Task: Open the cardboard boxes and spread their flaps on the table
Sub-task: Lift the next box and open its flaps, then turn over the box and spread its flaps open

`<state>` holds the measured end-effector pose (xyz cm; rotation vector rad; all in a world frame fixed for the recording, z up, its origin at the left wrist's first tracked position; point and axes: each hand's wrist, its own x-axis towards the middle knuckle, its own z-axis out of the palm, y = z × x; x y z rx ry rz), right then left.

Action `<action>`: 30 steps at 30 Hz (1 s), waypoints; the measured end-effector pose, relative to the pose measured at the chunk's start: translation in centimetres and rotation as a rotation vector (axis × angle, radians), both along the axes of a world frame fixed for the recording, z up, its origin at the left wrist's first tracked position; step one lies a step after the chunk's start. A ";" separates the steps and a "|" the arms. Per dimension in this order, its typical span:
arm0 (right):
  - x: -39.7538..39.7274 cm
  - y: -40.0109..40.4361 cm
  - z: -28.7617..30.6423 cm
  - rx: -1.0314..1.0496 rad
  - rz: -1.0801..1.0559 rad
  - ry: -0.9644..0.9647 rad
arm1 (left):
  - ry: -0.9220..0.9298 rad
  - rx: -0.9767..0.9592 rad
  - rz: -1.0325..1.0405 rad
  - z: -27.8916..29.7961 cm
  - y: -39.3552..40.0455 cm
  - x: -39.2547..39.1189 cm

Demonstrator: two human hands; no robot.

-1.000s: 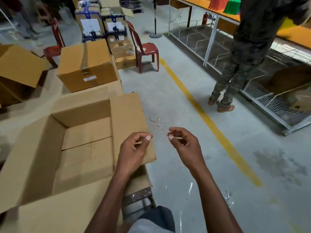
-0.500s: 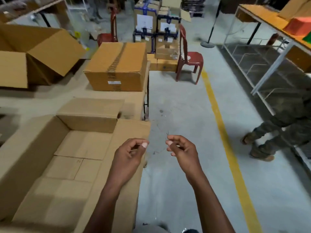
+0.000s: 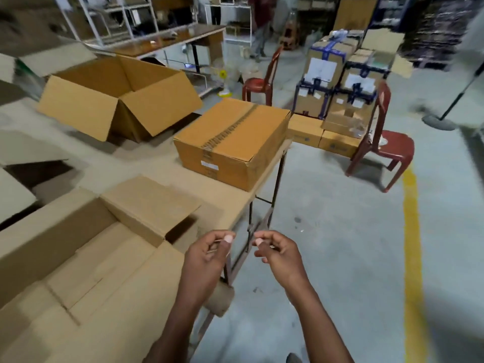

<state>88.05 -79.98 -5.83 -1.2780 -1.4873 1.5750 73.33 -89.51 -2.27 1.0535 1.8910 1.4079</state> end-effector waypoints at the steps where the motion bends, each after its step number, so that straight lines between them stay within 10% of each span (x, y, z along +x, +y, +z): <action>1: 1.2 2.0 0.2 0.002 0.019 -0.014 | 0.001 -0.001 0.009 0.2 1.9 1.3; 11: 5.9 20.6 0.9 0.008 0.145 -0.029 | -0.026 -0.046 0.230 -0.5 16.5 8.3; 30: -7.8 53.4 2.0 0.216 0.550 -0.110 | 0.113 -0.073 0.889 -4.9 39.4 -6.9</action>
